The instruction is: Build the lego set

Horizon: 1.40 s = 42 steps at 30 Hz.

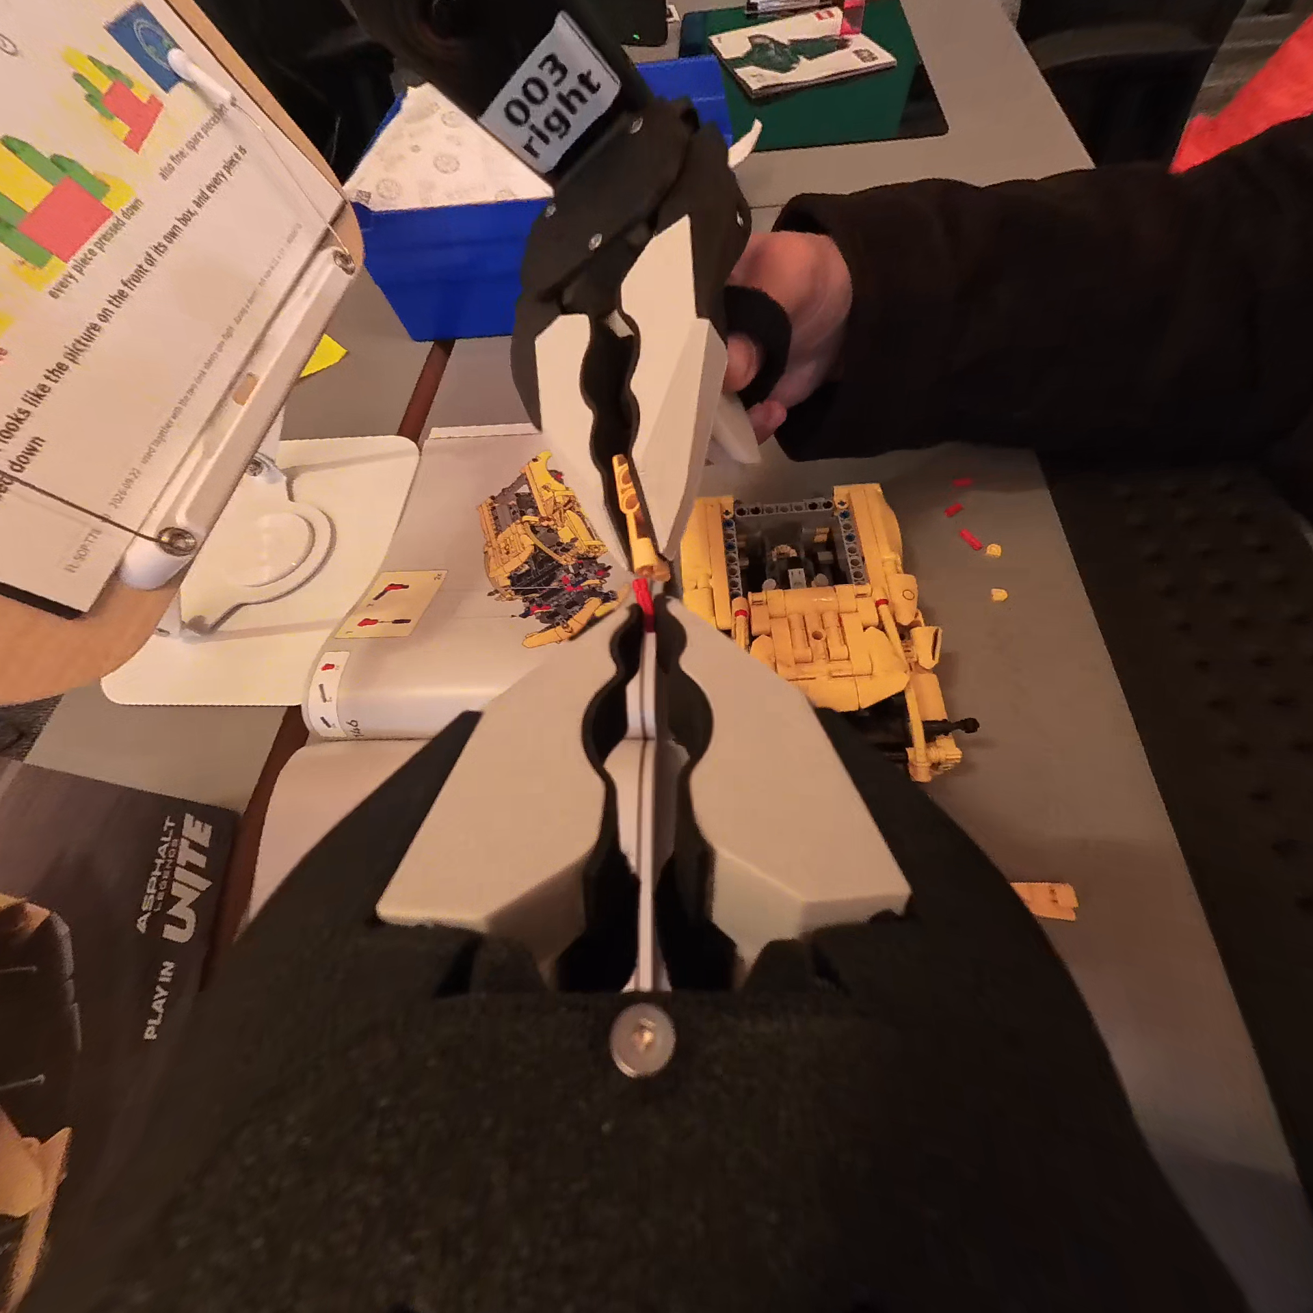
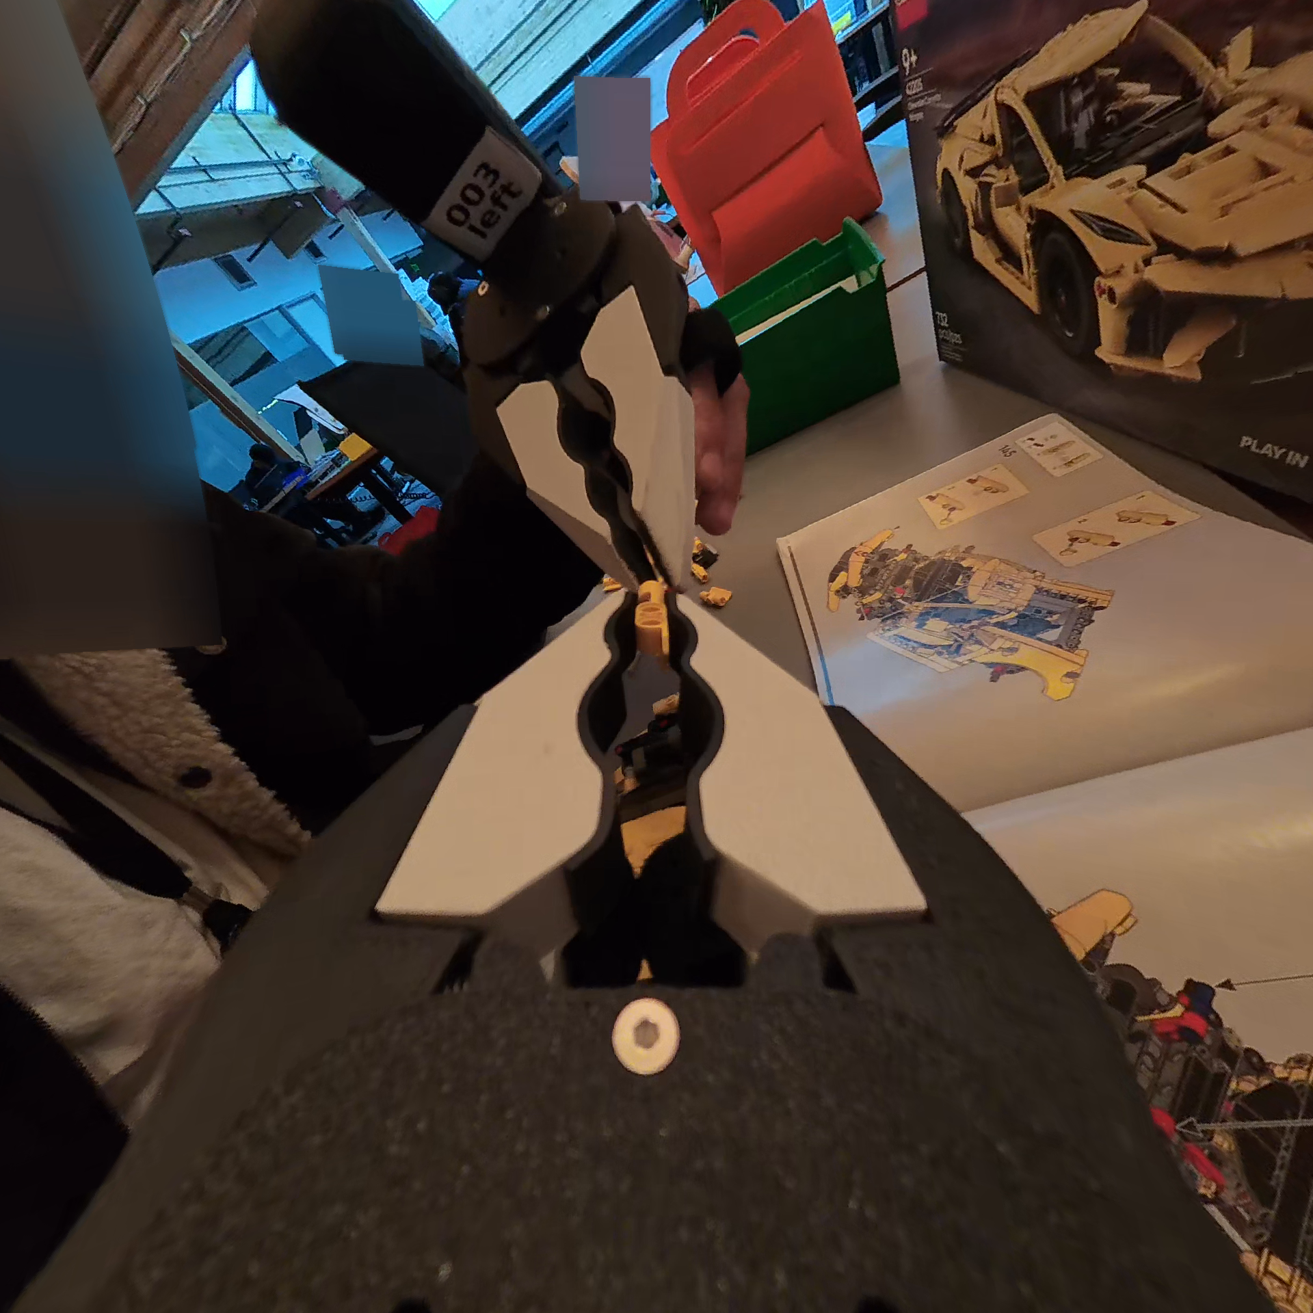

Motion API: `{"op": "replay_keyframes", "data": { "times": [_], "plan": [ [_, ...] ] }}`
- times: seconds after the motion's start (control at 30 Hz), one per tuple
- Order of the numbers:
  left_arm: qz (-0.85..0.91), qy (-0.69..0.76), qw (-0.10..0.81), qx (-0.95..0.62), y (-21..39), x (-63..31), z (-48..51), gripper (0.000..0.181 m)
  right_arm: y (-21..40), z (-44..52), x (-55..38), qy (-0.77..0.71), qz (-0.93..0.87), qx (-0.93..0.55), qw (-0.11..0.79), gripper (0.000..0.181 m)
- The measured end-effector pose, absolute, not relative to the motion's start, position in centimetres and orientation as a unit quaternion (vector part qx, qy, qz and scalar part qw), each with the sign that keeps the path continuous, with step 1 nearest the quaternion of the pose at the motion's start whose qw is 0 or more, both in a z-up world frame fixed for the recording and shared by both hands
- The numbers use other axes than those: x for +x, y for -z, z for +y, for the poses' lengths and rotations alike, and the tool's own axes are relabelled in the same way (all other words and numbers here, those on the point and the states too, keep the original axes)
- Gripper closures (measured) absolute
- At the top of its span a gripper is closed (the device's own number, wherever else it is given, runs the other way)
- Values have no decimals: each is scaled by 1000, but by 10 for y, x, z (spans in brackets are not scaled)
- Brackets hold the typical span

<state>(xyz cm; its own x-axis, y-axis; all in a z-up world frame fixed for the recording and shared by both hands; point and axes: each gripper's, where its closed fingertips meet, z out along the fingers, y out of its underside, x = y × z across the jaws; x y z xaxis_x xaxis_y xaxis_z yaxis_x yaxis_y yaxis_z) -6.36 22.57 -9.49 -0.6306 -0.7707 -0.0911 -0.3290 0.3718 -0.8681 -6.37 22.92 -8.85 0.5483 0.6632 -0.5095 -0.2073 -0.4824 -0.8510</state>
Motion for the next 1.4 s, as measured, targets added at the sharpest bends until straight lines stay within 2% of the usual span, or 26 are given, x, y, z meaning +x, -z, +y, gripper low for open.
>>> {"op": "replay_keyframes", "data": {
  "times": [0.8,1.0,1.1,1.2,1.27,1.33,1.4],
  "plan": [
    [831,399,213,-323,112,-77,219,179,115,223,-74,-400,-197,-785,431,175],
    [820,431,206,-315,109,-75,216,180,116,221,-72,-388,-205,-789,429,175],
    [808,441,226,-318,101,-70,219,180,114,225,-68,-398,-187,-782,442,175],
    [747,552,255,-270,58,-62,193,181,122,232,-99,-414,-210,-777,426,175],
    [802,390,309,-330,94,-57,233,181,138,240,-90,-368,-204,-804,421,175],
    [740,480,325,-340,49,-79,254,181,117,234,-55,-397,-150,-781,459,175],
    [730,478,340,-350,38,-90,268,181,110,230,-39,-367,-141,-789,472,175]
  ]
}}
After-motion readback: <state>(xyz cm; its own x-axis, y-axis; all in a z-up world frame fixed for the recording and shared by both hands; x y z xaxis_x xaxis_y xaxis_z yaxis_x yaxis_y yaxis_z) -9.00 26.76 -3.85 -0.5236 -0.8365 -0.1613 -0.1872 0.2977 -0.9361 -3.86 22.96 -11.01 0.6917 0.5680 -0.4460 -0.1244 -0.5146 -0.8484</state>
